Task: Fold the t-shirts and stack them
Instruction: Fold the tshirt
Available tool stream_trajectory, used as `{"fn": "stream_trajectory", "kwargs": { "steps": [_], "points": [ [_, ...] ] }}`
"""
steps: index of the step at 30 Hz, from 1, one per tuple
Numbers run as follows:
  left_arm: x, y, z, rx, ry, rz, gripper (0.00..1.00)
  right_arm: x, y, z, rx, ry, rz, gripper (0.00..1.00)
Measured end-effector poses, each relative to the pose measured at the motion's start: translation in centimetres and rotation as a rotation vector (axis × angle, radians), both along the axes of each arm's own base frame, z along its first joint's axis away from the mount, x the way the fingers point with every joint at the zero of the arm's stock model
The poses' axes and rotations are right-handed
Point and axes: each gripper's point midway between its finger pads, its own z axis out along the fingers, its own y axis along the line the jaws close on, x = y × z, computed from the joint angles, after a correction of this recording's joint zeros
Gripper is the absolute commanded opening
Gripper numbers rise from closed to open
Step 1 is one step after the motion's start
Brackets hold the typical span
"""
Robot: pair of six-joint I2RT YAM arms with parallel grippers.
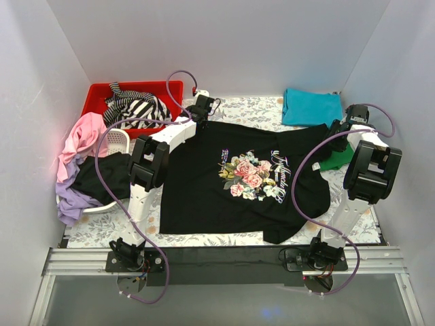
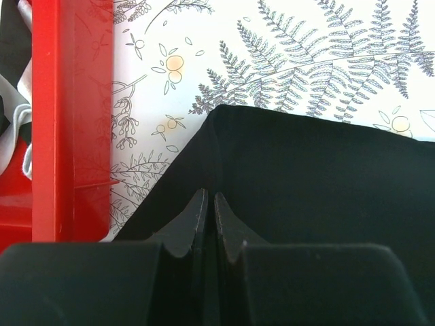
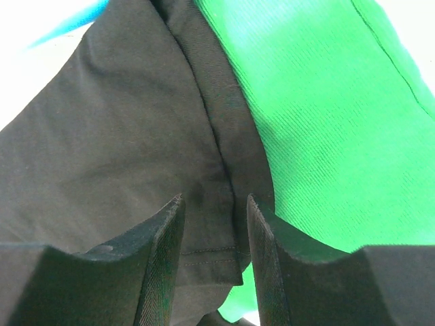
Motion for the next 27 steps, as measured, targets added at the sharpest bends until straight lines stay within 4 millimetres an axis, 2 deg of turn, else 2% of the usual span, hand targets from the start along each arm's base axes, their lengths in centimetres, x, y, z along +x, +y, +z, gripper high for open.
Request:
{"fn": "stream_trajectory", "kwargs": {
  "steps": [5,7,10,12,20,24,27],
  "points": [
    [0.0,-0.1,0.0,-0.004,0.002,-0.004,0.00,0.1,-0.1,-0.6,-0.002,0.013,-0.002,0.44],
    [0.0,-0.1,0.0,-0.005,0.002,-0.005,0.00,0.1,-0.1,-1.0,0.000,0.021,0.002,0.37],
    [0.0,-0.2,-0.1,-0.007,0.003,-0.007,0.00,0.1,0.0,-1.6,0.007,0.032,0.005,0.14],
    [0.0,-0.2,-0.1,-0.007,0.004,-0.007,0.00,0.1,0.1,-1.7,0.013,0.034,0.011,0.03],
    [0.0,0.1,-0.1,0.003,0.005,-0.004,0.00,0.5,0.9,-1.1,0.045,0.007,0.050,0.01],
    [0.0,0.7,0.3,0.005,0.005,0.004,0.00,1.8,1.3,1.2,0.065,-0.057,0.076,0.01],
    [0.3,1.7,1.2,0.001,-0.004,0.020,0.00,3.0,1.5,4.0,0.069,-0.137,0.095,0.01]
  ]
}}
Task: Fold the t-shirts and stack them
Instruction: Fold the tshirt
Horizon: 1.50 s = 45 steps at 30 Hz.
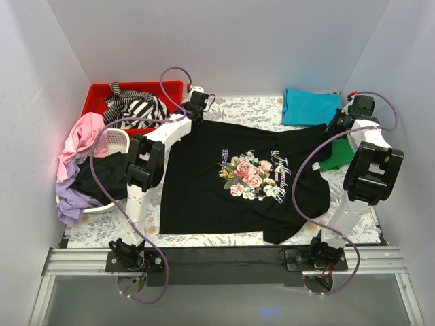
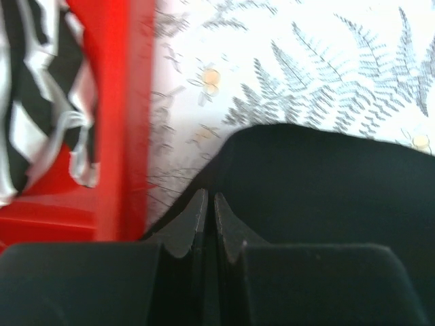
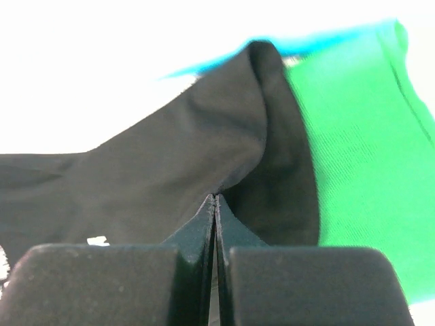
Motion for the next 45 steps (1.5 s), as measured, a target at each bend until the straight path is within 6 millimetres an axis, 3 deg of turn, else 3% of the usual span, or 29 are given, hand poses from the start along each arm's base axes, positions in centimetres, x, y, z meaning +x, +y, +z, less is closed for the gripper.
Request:
{"fn": "stream_trajectory", "kwargs": {
  "steps": [5,11,16,19,23,28,33,41,45],
  "points": [
    [0.7,2.1,2.7,-0.015,-0.039,0.031,0.00,1.0,0.8,4.2,0.024,-0.112,0.027,0.01],
    [0.9,3.7,6.3,-0.036,-0.084,0.043,0.00,0.6,1.6,9.0,0.035,-0.212,0.047,0.01],
    [0.1,3.9,9.3,-0.056,-0.121,0.034,0.00,-0.4,2.0,13.3,0.014,-0.301,0.047,0.01],
    [-1.1,4.0,9.7,-0.054,-0.116,0.029,0.00,-1.5,2.2,14.9,-0.001,-0.335,0.041,0.01],
    [-3.4,4.8,8.2,-0.038,-0.068,0.031,0.00,-3.0,2.3,14.7,-0.011,-0.326,0.021,0.01],
    [-6.8,6.2,4.4,-0.006,0.031,0.051,0.00,-5.5,2.1,12.2,-0.018,-0.246,-0.036,0.01],
    [-8.7,7.1,1.7,0.022,0.098,0.067,0.00,-7.6,2.0,10.3,-0.022,-0.173,-0.067,0.01],
    [-10.7,8.6,-0.3,0.069,0.144,0.106,0.00,-9.7,2.1,12.2,-0.052,-0.205,-0.092,0.01],
    [-10.9,8.7,-0.4,0.070,0.146,0.114,0.00,-10.0,3.3,13.6,-0.010,-0.247,-0.061,0.01]
  ]
}}
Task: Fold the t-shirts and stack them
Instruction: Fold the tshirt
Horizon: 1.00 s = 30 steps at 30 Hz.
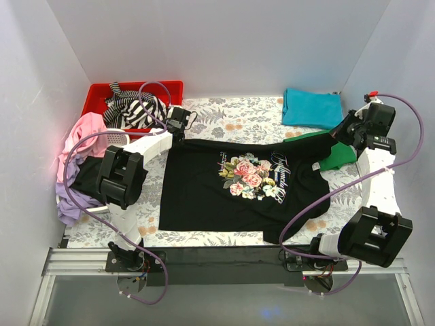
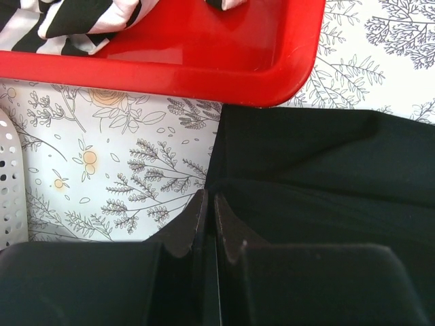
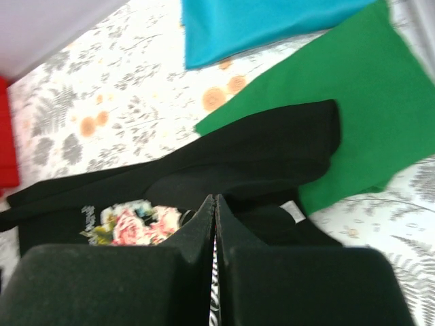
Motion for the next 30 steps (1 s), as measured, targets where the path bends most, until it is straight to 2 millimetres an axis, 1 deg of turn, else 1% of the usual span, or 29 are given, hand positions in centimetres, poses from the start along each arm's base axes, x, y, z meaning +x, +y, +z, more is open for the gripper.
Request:
{"fn": "stream_trajectory", "kwargs": {
  "steps": [3,6,8,11,14,16,17,18,19,20,21,22,25,26,30],
  "points": [
    [0.0,0.0,0.0,0.000,-0.001,0.000,0.00,-0.1,1.4,0.2,0.067,-0.008,0.044,0.01],
    [0.0,0.0,0.0,-0.001,-0.001,-0.001,0.00,-0.4,2.1,-0.3,0.105,0.003,0.062,0.01],
    [0.0,0.0,0.0,-0.001,-0.001,-0.001,0.00,-0.8,2.3,-1.4,0.113,0.027,0.062,0.01],
    [0.0,0.0,0.0,-0.001,0.001,0.000,0.00,-2.0,2.1,-4.3,0.107,0.098,0.039,0.01],
    [-0.2,0.1,-0.3,0.001,0.008,0.002,0.00,-3.6,1.7,-6.9,0.080,0.174,-0.002,0.01],
    [-0.6,0.2,-0.6,0.003,0.023,0.006,0.00,-4.6,1.2,-7.9,0.045,0.211,-0.030,0.01],
    [-0.8,0.2,-0.7,0.003,0.029,0.009,0.00,-5.0,0.9,-8.1,0.020,0.220,-0.042,0.16],
    [-0.8,0.2,-0.8,0.001,0.031,0.012,0.00,-5.2,0.7,-8.2,0.006,0.225,-0.052,0.22],
    [-0.9,0.2,-0.9,0.000,0.032,0.015,0.02,-5.3,0.4,-8.3,-0.013,0.227,-0.057,0.27],
    [-1.0,0.3,-1.0,-0.002,0.036,0.019,0.07,-5.4,0.3,-8.4,-0.026,0.229,-0.058,0.33],
    [-1.2,0.3,-1.1,-0.002,0.042,0.023,0.12,-5.5,0.2,-8.5,-0.035,0.231,-0.058,0.36],
    [-1.3,0.3,-1.2,-0.002,0.047,0.027,0.19,-5.7,0.1,-8.7,-0.040,0.237,-0.059,0.37],
    [-1.7,0.5,-1.5,-0.003,0.064,0.042,0.30,-5.8,0.0,-8.9,-0.049,0.243,-0.065,0.36],
    [-1.9,0.6,-1.6,0.000,0.072,0.047,0.35,-5.8,0.0,-8.8,-0.052,0.242,-0.067,0.37],
    [-2.4,1.1,-1.9,0.013,0.088,0.073,0.40,-5.7,-0.5,-8.6,-0.069,0.238,-0.086,0.39]
  ]
}}
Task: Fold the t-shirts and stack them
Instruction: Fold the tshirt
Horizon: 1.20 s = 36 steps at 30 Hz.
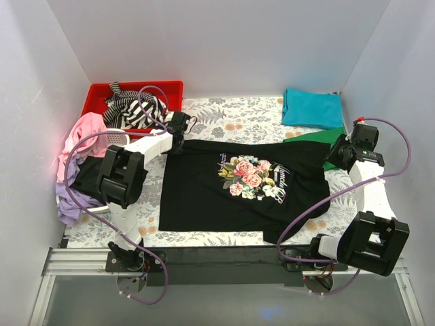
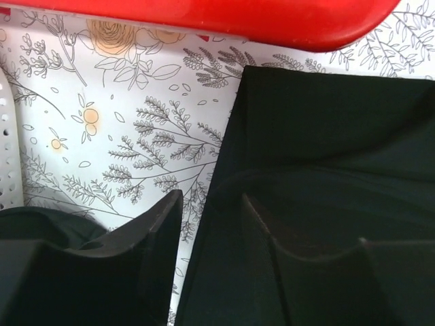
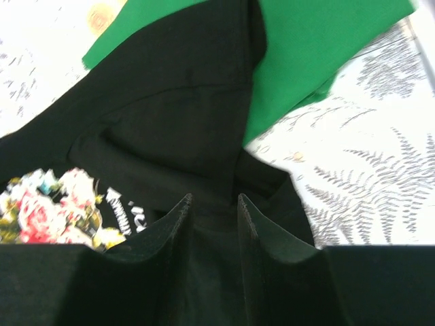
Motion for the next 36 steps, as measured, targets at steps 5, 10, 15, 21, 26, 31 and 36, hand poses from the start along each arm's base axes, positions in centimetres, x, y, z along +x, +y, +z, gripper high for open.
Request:
{"fn": "stream_trajectory", "kwargs": {
  "steps": [5,10,15,21,26,31,36],
  "points": [
    [0.6,-1.9,0.4,-0.093,-0.002,-0.049,0.41,1.1,-1.4,-0.5,-0.051,-0.005,-0.045,0.40],
    [3.6,-6.5,3.3,-0.282,-0.060,-0.168,0.41,3.0,-2.4,-4.2,-0.060,0.060,-0.064,0.44],
    [5.9,-11.2,3.7,-0.450,-0.074,-0.296,0.40,4.5,-2.6,-8.1,-0.034,0.124,-0.052,0.45],
    [4.2,-13.2,-2.3,-0.536,0.084,-0.353,0.39,7.8,-3.1,-8.3,-0.030,0.088,-0.042,0.48],
    [4.2,-13.6,-2.4,-0.551,0.080,-0.367,0.38,11.6,-4.1,-7.0,-0.047,0.020,-0.044,0.49],
    [4.3,-13.4,-2.4,-0.539,0.075,-0.367,0.38,13.5,-4.6,-8.2,-0.041,0.029,-0.041,0.49],
    [4.4,-13.1,-2.5,-0.522,0.070,-0.366,0.38,13.5,-4.5,-10.1,-0.029,0.075,-0.039,0.47]
  ]
}}
